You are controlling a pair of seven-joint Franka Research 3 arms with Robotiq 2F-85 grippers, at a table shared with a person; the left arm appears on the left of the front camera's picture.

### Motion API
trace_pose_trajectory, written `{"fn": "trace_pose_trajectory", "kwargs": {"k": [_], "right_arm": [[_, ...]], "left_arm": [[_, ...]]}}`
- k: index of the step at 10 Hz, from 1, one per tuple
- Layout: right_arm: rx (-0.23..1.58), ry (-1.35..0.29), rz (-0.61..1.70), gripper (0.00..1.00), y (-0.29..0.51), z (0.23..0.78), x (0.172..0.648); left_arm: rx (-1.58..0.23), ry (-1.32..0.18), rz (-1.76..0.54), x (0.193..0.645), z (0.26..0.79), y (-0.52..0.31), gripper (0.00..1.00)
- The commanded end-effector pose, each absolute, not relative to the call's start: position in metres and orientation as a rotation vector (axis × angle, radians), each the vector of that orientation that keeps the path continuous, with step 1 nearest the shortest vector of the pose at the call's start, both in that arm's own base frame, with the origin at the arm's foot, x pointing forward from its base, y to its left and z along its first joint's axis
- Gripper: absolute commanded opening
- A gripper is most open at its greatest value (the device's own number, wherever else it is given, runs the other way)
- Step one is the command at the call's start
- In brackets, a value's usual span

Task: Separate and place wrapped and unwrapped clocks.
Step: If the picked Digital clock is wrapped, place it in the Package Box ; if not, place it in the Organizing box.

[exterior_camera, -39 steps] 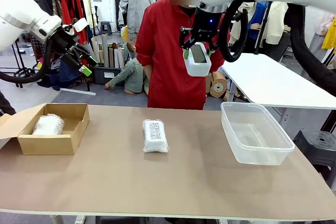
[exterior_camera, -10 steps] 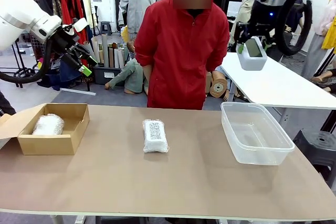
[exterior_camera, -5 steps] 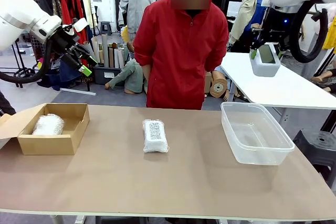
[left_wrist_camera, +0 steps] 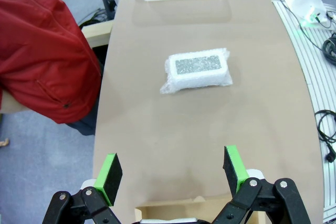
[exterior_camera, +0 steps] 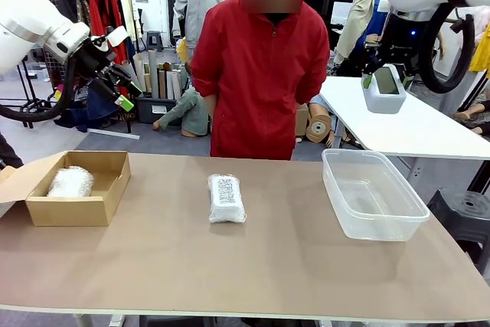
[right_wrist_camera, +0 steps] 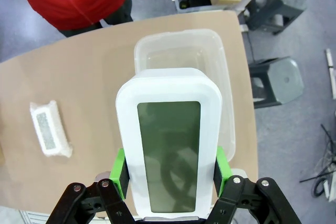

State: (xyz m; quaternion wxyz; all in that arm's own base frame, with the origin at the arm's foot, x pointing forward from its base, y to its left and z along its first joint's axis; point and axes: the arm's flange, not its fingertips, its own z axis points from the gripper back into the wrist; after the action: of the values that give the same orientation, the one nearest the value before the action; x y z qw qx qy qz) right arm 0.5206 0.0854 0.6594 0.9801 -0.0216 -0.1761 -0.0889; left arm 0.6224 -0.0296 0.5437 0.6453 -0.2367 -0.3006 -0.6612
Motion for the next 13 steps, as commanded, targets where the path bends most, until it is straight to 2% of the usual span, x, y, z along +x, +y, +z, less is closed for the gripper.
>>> {"fn": "trace_pose_trajectory", "kwargs": {"k": [1,6,13], "right_arm": [[-0.044,-0.354,-0.179,0.0,0.085,0.659,0.521],[-0.027,-0.164,-0.183,0.0,0.02,0.584,0.561],[-0.071,-0.066,-0.173,0.0,-0.022,0.488,0.58]], "left_arm": [[-0.537,-0.685,-1.503,0.622,0.545,-0.029,1.0],[-0.537,-0.685,-1.503,0.622,0.545,-0.029,1.0],[-0.537,-0.685,-1.503,0.622,0.545,-0.029,1.0]]}}
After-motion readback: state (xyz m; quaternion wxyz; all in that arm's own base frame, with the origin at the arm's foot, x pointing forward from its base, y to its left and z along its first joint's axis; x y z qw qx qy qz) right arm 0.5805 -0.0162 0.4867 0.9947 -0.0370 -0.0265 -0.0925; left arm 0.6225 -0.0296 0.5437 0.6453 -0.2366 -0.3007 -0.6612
